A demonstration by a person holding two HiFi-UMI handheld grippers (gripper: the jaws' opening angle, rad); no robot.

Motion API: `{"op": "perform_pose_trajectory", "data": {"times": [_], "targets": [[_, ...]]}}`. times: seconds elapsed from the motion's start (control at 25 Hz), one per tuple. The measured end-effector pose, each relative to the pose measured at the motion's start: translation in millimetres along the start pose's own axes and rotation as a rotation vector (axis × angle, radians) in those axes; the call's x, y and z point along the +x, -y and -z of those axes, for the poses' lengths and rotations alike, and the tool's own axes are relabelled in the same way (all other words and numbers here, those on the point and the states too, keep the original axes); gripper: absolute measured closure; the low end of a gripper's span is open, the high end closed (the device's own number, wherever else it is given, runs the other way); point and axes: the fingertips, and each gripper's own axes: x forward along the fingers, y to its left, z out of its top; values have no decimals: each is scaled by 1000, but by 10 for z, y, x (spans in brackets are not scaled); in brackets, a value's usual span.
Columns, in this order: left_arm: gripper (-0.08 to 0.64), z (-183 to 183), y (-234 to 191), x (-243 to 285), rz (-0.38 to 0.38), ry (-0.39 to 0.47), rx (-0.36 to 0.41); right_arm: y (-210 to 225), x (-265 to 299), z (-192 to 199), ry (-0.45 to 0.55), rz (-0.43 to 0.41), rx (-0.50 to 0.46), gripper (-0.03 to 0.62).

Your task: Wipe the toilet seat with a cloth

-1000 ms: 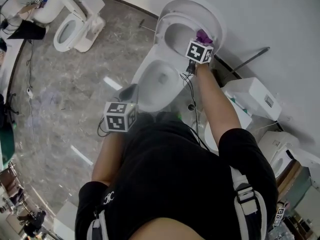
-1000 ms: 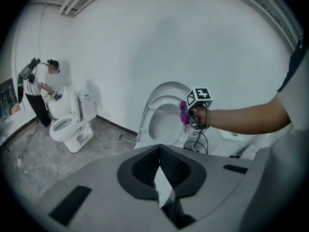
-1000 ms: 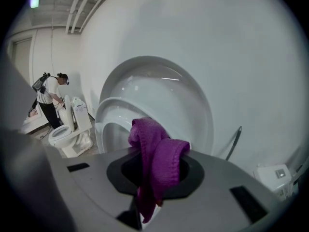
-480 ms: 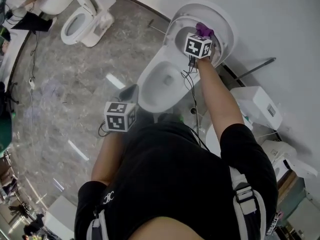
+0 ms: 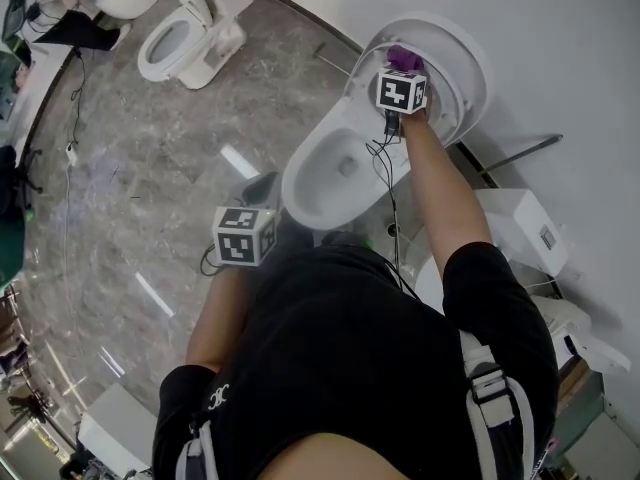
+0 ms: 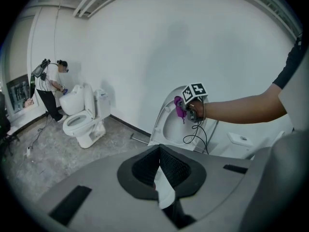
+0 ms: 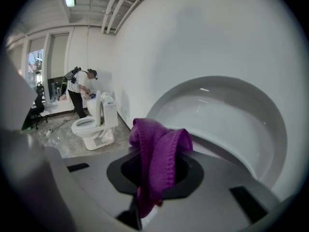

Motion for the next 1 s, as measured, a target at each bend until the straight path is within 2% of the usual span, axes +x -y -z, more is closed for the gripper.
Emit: {"op": "perform_pose_trajectory", "data": {"times": [0.2, 0.48, 0.72, 1.0], "targets": [[560, -111, 76, 115, 36, 6, 30, -166, -416, 169, 53, -94, 10, 537], [560, -482, 433, 461, 121, 35, 147, 175, -1236, 524, 79, -103, 173, 538], [560, -938, 1070, 890, 210, 33, 324, 721, -1917, 821, 102, -59, 254, 537], [558, -1465, 1816, 1424, 334, 59, 635, 1271, -2446, 1126, 143, 29, 311, 537]]}}
